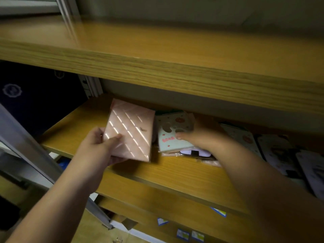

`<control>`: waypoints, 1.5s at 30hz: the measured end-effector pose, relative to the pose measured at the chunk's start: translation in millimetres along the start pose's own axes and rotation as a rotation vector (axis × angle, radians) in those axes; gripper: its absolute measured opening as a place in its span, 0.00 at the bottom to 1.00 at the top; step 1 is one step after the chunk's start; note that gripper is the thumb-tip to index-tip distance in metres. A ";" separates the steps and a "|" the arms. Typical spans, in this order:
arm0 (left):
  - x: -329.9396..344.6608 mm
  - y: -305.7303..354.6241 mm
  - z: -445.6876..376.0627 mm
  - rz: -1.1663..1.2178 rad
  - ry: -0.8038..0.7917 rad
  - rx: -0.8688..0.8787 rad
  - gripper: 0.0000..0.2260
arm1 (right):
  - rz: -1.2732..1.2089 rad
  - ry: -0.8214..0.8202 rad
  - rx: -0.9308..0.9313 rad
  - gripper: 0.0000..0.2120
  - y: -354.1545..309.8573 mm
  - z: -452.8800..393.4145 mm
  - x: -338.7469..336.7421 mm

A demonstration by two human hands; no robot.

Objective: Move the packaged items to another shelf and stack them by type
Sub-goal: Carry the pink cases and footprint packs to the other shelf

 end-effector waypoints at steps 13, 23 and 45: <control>26.8 5.1 34.0 0.238 -0.085 -0.081 0.12 | -0.635 -0.151 0.134 0.13 25.3 12.1 -41.7; 79.2 7.4 108.8 0.168 -0.228 -0.074 0.13 | -1.085 0.164 0.146 0.04 126.9 157.7 -81.2; 269.7 -47.6 436.1 0.204 -0.469 -0.028 0.16 | -1.339 0.281 0.135 0.21 378.7 484.7 -183.8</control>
Point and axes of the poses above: each hand's wrist, its own z-axis away from the middle knuckle, its own x-axis out of the palm, y = z × x, the point moved 1 cm from there along -z, towards the middle knuckle, and after that the axes turned 1 degree about x, right-handed, at the moved point
